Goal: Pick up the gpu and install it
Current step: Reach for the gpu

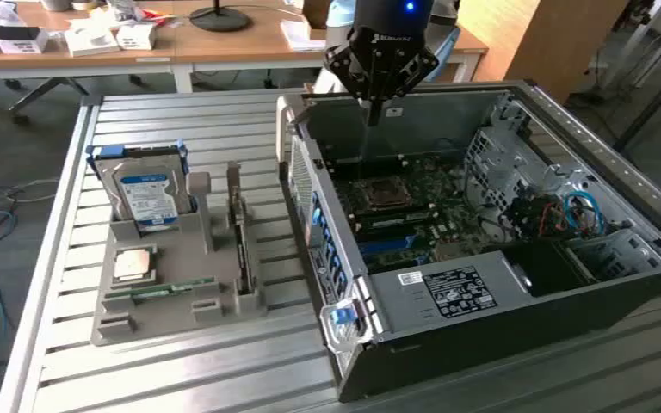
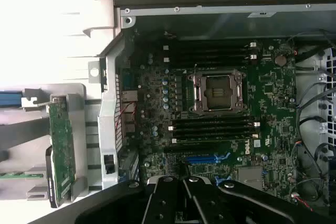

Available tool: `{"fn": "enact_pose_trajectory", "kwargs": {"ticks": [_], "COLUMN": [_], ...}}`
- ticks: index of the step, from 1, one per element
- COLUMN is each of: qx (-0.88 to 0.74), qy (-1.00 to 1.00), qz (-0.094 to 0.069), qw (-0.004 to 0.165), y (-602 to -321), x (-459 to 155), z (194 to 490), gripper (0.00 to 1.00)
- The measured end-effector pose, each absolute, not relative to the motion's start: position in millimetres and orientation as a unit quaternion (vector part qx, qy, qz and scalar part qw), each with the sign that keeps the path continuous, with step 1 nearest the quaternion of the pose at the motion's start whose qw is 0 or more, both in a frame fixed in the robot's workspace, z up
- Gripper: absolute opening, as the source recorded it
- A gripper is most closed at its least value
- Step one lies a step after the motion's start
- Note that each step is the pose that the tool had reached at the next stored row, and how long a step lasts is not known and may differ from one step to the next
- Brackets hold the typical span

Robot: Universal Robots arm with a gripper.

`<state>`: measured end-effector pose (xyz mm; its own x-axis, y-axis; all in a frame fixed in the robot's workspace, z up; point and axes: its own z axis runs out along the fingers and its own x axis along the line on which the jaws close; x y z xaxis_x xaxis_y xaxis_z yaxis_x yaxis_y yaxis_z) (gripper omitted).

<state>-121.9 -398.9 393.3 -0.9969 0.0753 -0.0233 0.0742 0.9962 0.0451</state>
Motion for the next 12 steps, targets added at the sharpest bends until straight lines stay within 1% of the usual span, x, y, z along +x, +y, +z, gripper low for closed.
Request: {"fn": "enact_pose_trajectory", "kwargs": {"ticks": [12], "qx": [0.037], "qy": [0.999], "qz": [0.022], "qw": [0.012], "y": [-398.9], "x": [-121.9], "z": [393.3], "gripper": [0.11]}}
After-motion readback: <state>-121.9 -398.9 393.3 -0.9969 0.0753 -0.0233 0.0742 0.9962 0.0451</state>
